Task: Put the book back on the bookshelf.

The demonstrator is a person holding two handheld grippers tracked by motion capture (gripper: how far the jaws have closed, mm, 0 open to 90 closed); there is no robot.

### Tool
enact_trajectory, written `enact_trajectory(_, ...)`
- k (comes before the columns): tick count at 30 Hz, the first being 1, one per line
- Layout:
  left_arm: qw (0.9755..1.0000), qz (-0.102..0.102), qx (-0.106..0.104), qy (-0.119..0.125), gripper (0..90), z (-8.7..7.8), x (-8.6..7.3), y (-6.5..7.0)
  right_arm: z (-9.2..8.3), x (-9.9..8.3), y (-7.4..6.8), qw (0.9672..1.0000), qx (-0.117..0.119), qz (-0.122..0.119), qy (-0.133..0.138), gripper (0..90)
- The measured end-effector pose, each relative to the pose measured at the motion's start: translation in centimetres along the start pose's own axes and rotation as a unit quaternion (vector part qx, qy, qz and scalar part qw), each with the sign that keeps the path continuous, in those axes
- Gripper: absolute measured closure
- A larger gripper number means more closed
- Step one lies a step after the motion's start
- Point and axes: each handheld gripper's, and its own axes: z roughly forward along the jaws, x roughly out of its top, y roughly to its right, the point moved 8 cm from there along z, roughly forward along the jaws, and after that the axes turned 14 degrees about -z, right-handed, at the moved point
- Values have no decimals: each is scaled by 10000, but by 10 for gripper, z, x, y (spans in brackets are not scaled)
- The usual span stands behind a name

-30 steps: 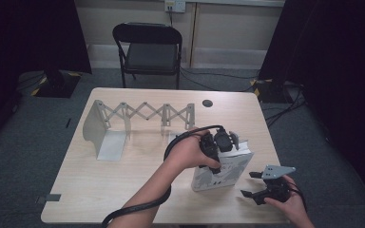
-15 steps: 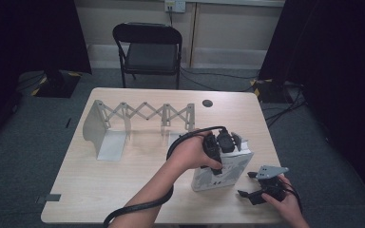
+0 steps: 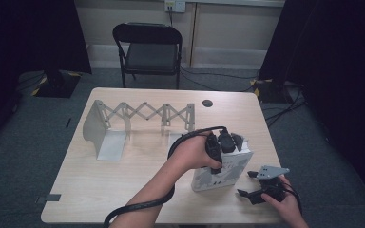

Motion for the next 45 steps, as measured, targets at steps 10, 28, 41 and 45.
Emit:
enact_trajectory(10, 9996, -282, 12, -13, 522, -6, -2, 8, 0, 0, 0, 10000, 10, 12, 9, 135)
enact_trajectory(28, 9977, -666, -61, -101, 520, -10, -16, 7, 0, 0, 0, 10000, 13, 9, 1, 135)
enact_trajectory(41, 9980, -623, -48, -106, 516, -7, -12, 9, 0, 0, 0, 10000, 14, 14, 2, 135)
enact_trajectory(45, 9969, -771, -22, -122, 525, -8, -12, 11, 0, 0, 0, 10000, 9, 15, -4, 135)
